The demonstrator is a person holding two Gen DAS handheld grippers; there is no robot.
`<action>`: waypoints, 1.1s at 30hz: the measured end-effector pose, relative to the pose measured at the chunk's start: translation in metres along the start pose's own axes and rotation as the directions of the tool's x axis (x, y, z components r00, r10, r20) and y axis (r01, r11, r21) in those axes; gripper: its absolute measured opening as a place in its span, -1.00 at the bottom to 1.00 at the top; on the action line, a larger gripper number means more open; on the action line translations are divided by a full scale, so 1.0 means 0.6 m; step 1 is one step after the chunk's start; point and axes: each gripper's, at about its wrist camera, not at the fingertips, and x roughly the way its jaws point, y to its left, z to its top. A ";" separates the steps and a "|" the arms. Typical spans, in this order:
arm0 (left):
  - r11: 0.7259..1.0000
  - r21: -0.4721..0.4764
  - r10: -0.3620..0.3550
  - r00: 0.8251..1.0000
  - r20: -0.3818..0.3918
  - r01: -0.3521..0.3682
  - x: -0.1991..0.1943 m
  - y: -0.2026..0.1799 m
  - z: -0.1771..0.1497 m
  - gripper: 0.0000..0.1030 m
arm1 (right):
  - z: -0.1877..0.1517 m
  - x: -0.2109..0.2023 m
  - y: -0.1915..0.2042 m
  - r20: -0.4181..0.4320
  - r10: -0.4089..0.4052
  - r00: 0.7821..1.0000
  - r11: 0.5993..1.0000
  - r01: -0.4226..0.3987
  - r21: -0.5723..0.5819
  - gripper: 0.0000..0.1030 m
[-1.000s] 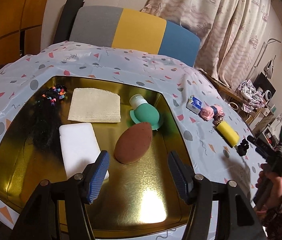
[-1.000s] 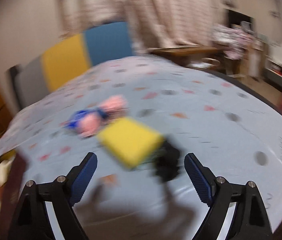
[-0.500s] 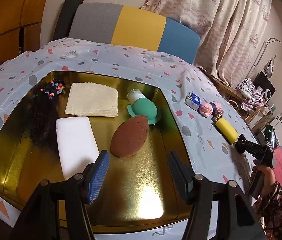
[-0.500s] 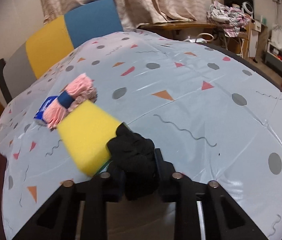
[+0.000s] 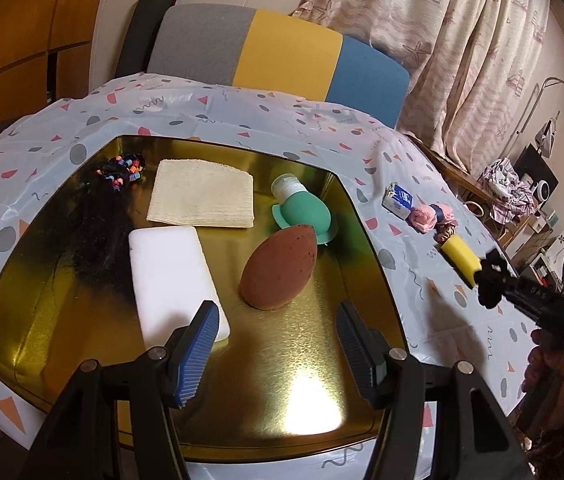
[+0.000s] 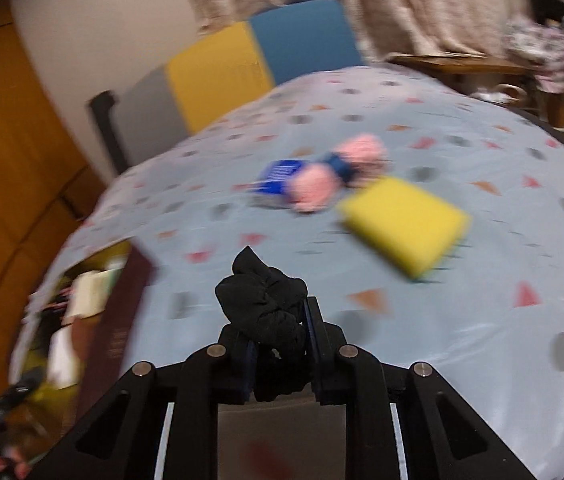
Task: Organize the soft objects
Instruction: 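Carry the black scrunchie into the tray and open the right gripper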
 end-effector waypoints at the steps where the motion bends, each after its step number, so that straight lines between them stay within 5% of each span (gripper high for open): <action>1: 1.000 -0.002 0.001 1.000 0.003 -0.001 -0.002 0.003 0.001 0.19 | -0.003 -0.001 0.028 -0.004 0.039 0.999 0.999 -0.039 -0.018 -0.59; 8: 0.998 -0.044 0.037 0.999 0.035 -0.035 -0.016 0.026 0.006 0.19 | -0.009 0.016 0.204 -0.081 0.222 0.972 0.962 -0.232 -0.146 -0.59; 12: 0.995 -0.087 0.058 0.997 0.055 -0.053 -0.024 0.046 0.013 0.19 | -0.020 0.034 0.276 -0.125 0.248 0.961 0.940 -0.270 -0.210 -0.59; 20: 0.987 -0.147 0.076 0.995 0.068 -0.065 -0.030 0.074 0.022 0.19 | -0.043 0.090 0.348 -0.182 0.176 0.968 0.931 -0.223 -0.288 -0.53; 25: 0.986 -0.155 0.078 0.994 0.072 -0.066 -0.032 0.077 0.024 0.19 | -0.047 0.099 0.356 -0.177 0.126 0.976 0.930 -0.178 -0.323 -0.19; 27: 0.986 -0.156 0.078 0.994 0.071 -0.066 -0.033 0.079 0.023 0.19 | -0.048 0.088 0.358 -0.140 0.100 0.985 0.929 -0.143 -0.342 0.25; 33: 0.986 -0.157 0.070 0.996 0.062 -0.060 -0.030 0.078 0.023 0.19 | -0.040 0.058 0.355 -0.060 0.089 0.994 0.927 -0.105 -0.360 0.31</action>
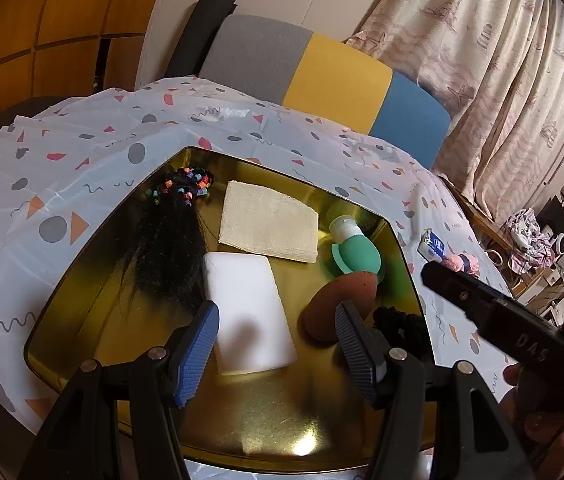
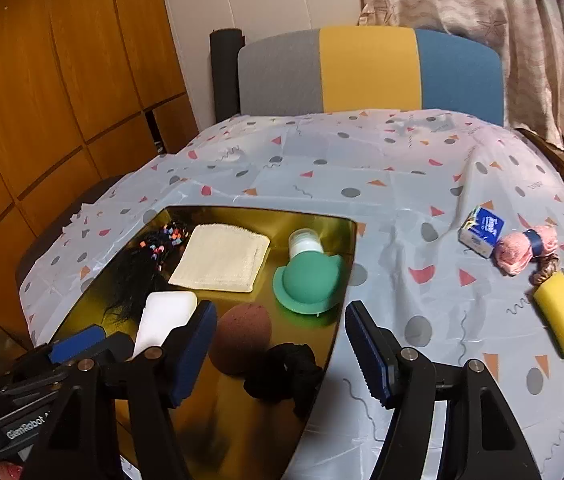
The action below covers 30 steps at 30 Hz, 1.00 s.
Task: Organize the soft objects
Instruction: 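Carry the black scrunchie into the tray and open the right gripper, then reach the right gripper to the yellow sponge and grasp it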
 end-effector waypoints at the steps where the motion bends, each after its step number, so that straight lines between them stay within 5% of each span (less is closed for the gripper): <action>1: 1.000 0.001 -0.001 1.000 0.000 0.001 0.000 -0.001 0.000 0.19 | 0.002 -0.003 -0.002 0.004 0.003 1.000 1.000 -0.003 0.006 0.31; 10: 0.997 0.042 -0.059 0.998 -0.017 0.060 0.001 -0.023 -0.007 0.19 | 0.008 -0.038 -0.030 0.057 -0.004 0.998 0.998 0.000 0.070 0.38; 22: 0.988 0.102 -0.113 0.992 -0.049 0.118 0.000 -0.058 -0.023 0.19 | -0.048 -0.056 -0.108 0.014 -0.077 0.997 0.983 0.074 0.169 0.39; 30: 0.941 0.242 -0.215 0.970 -0.111 0.236 -0.007 -0.126 -0.056 0.19 | -0.121 -0.059 -0.193 -0.078 -0.156 0.985 0.967 0.168 0.190 0.39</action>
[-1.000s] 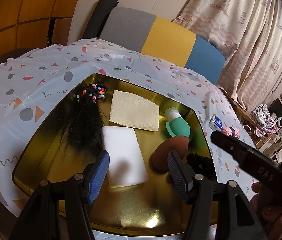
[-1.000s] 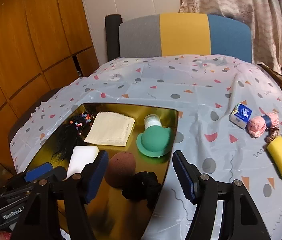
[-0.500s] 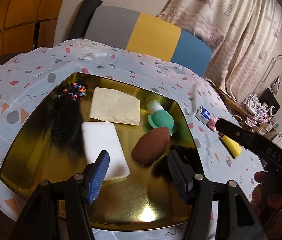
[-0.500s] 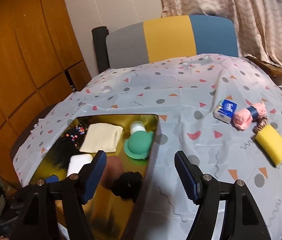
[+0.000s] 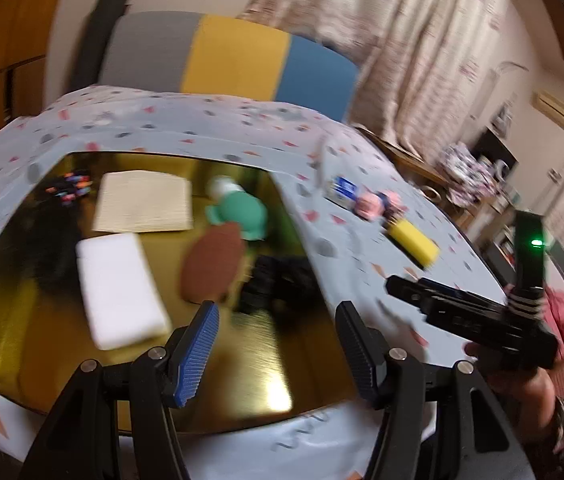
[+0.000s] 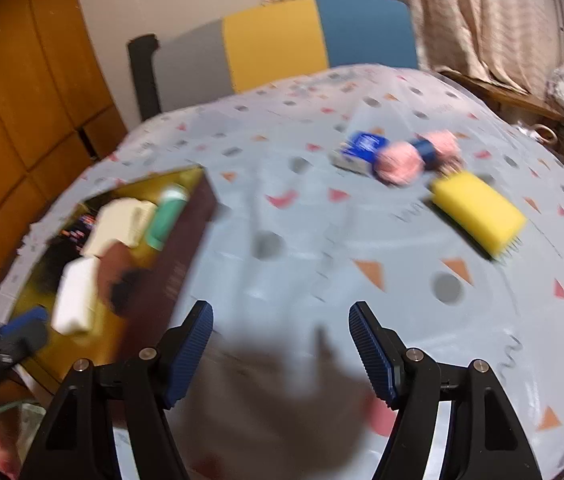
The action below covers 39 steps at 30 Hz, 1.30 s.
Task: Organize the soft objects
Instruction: 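Reach the right gripper to the yellow sponge and grasp it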
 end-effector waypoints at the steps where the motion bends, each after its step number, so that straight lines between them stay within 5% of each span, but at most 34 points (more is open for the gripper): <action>1: 1.000 0.014 -0.017 1.000 -0.007 0.017 0.001 -0.011 -0.003 0.19 | -0.004 0.001 -0.012 -0.005 -0.007 1.000 1.000 0.007 0.004 0.39; 11: 0.990 0.111 -0.085 0.994 -0.065 0.092 0.020 -0.102 -0.023 0.19 | 0.001 -0.004 -0.165 0.001 -0.090 0.996 0.995 0.090 0.033 0.53; 17: 0.988 0.118 -0.089 0.992 -0.092 0.099 0.030 -0.129 -0.021 0.19 | 0.083 -0.001 -0.233 0.103 -0.174 0.979 0.984 0.169 0.055 1.00; 24: 0.990 0.117 -0.070 0.991 -0.112 0.083 0.035 -0.140 -0.025 0.19 | 0.172 0.066 -0.297 0.066 -0.180 0.981 0.982 0.175 0.070 1.00; 32: 0.991 0.113 -0.054 0.989 -0.139 0.070 0.051 -0.148 -0.023 0.19 | 0.173 0.133 -0.315 -0.023 -0.119 0.993 0.993 0.119 -0.001 1.00; 35: 0.990 0.117 -0.054 0.987 -0.148 0.072 0.056 -0.155 -0.023 0.19 | 0.164 0.153 -0.300 -0.062 -0.155 0.986 0.985 0.150 -0.081 1.00; 39: 0.988 0.134 -0.058 0.986 -0.153 0.079 0.059 -0.168 -0.020 0.19 | 0.150 0.155 -0.301 -0.051 -0.184 0.982 0.979 0.179 -0.099 0.57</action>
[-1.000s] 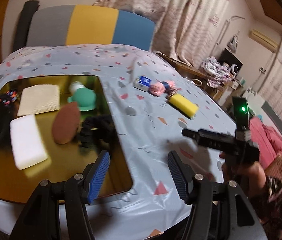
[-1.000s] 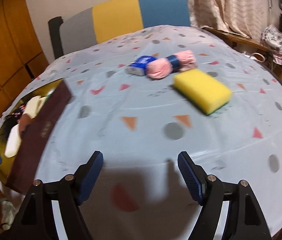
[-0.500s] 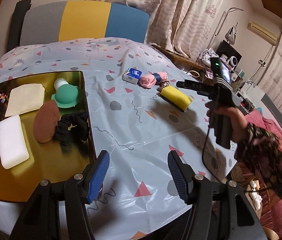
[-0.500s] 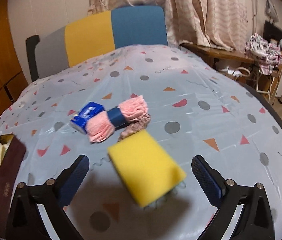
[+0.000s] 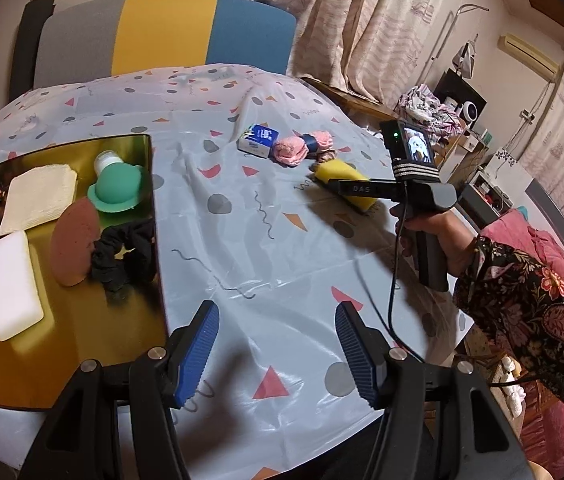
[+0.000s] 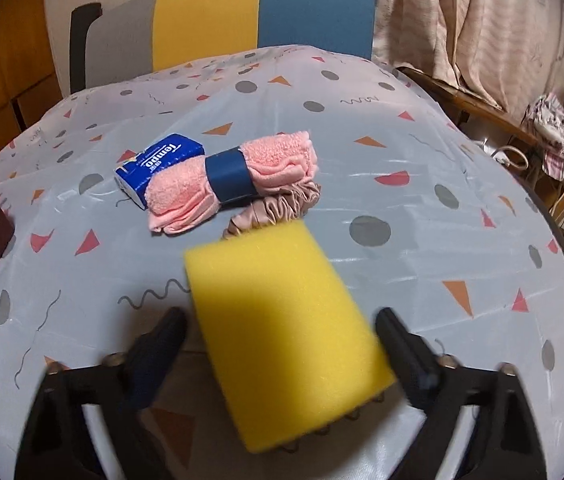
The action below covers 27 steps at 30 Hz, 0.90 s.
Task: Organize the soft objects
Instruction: 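Reach the right gripper to the yellow sponge and grasp it, then grasp the pink satin scrunchie with the left gripper while the right gripper holds the yellow sponge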
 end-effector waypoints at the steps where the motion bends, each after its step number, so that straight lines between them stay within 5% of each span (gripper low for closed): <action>1: 1.000 0.004 0.000 1.000 -0.001 0.000 0.001 -0.003 0.001 0.19 | -0.003 -0.002 -0.004 0.001 0.010 1.000 1.000 -0.010 0.014 0.56; 7: 1.000 0.023 -0.015 1.000 -0.009 0.015 0.016 -0.027 0.022 0.19 | -0.034 -0.039 -0.024 0.028 0.022 0.999 0.996 -0.024 0.082 0.53; 16: 0.995 0.079 -0.058 0.998 -0.033 0.061 0.064 -0.101 0.086 0.19 | -0.083 -0.085 -0.094 0.096 -0.150 0.984 0.944 0.114 0.310 0.53; 23: 0.986 0.163 -0.011 1.000 -0.011 0.013 0.133 -0.160 0.176 0.19 | -0.098 -0.090 -0.105 0.116 -0.155 0.981 0.926 0.104 0.363 0.53; 27: 0.981 0.195 0.012 0.998 -0.064 0.000 0.203 -0.185 0.215 0.19 | -0.098 -0.086 -0.109 0.125 -0.146 0.981 0.923 0.090 0.373 0.54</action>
